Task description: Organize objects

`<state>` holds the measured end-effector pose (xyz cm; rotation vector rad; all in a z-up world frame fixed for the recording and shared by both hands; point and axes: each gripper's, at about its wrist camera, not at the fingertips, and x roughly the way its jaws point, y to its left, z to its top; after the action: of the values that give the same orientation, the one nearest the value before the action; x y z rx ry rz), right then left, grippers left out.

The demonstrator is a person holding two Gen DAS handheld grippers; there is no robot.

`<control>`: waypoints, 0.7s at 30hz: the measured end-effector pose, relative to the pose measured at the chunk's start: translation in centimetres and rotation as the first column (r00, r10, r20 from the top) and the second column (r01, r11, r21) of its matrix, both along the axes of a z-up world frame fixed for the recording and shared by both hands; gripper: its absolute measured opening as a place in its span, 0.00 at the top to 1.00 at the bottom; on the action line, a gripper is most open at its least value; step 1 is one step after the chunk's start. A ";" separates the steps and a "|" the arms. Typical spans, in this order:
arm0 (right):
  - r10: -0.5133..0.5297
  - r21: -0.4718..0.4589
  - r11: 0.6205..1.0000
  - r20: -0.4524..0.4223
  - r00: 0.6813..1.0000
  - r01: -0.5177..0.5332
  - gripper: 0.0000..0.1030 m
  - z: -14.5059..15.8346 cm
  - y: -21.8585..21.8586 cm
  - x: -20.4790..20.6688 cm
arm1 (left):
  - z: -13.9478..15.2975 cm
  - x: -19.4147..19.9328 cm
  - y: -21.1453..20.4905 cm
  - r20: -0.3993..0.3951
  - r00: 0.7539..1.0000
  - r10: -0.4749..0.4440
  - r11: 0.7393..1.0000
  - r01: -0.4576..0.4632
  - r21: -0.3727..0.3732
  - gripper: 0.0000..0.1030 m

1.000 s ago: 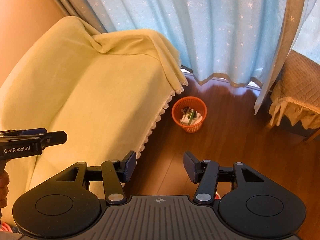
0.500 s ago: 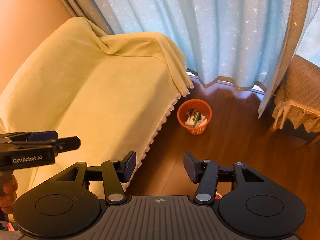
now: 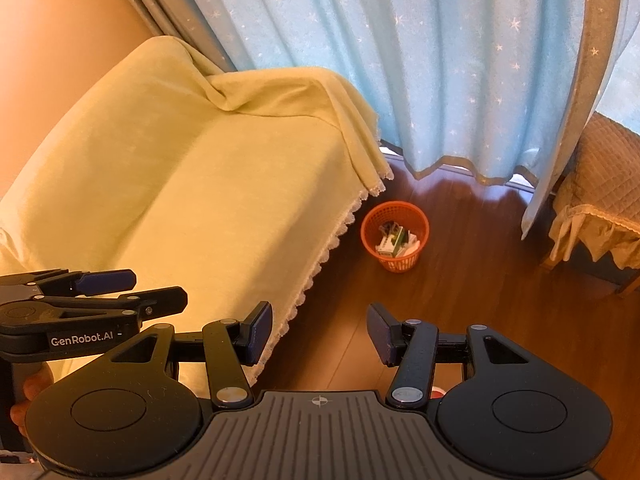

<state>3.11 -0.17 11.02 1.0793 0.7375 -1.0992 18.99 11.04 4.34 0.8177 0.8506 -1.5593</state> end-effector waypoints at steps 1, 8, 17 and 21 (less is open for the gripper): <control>0.001 0.001 1.000 0.000 1.000 -0.001 0.52 0.0 0.0 -0.1 | 0.0 -0.1 0.0 0.001 1.000 -0.001 1.000 0.001 0.000 0.34; -0.003 0.013 1.000 0.003 1.000 0.003 0.52 0.0 0.0 -0.3 | 0.1 -0.8 0.1 0.002 1.000 -0.006 1.000 0.006 -0.005 0.34; 0.000 0.018 1.000 0.006 1.000 0.000 0.52 -0.1 -0.1 -0.2 | 0.1 -0.8 0.6 0.001 1.000 -0.017 1.000 0.017 -0.012 0.34; 0.001 0.018 1.000 0.007 1.000 -0.001 0.52 -0.1 -0.1 -0.2 | 0.2 -0.8 0.6 0.000 1.000 -0.018 1.000 0.018 -0.014 0.34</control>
<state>2.91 -0.29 10.95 1.0968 0.7437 -1.0898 18.22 11.65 4.52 0.8170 0.8338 -1.5800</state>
